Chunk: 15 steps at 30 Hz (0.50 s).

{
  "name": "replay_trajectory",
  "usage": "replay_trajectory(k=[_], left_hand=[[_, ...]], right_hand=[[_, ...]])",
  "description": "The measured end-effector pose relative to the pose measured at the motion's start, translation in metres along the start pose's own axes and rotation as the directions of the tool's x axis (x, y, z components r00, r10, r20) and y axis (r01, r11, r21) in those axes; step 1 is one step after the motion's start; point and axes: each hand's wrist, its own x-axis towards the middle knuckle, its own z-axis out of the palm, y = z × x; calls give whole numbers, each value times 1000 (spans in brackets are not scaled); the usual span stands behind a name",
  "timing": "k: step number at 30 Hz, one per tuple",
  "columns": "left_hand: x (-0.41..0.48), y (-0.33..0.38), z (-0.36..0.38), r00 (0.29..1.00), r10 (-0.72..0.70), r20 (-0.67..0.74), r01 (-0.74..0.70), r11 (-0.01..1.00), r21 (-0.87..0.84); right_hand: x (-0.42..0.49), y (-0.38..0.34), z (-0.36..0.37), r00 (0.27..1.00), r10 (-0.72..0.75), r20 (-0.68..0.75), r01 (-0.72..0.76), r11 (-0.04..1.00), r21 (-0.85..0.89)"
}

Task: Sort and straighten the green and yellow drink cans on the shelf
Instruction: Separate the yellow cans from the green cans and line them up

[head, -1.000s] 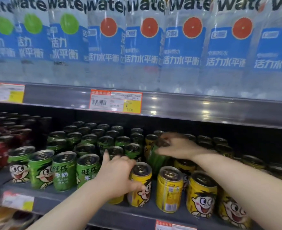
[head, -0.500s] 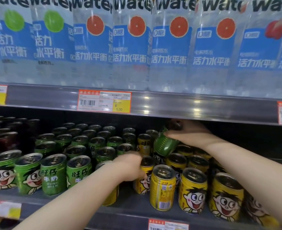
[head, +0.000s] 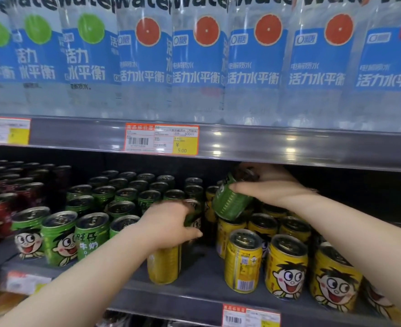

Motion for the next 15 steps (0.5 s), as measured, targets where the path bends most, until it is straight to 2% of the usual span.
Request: replay_trajectory(k=[4, 8, 11, 15], left_hand=[[-28, -29, 1, 998, -39, 48, 29, 982, 189], [-36, -38, 19, 1000, -25, 2, 24, 955, 294], [-34, -40, 27, 999, 1, -38, 9, 966, 259], [-34, -46, 31, 999, -6, -33, 9, 997, 77]], right_hand=[[4, -28, 19, 981, -175, 77, 179, 983, -37], [5, -41, 46, 946, -195, 259, 243, 955, -168], [5, -39, 65, 911, -155, 382, 251, 944, -216], [1, -33, 83, 878, -119, 463, 232, 953, -195]])
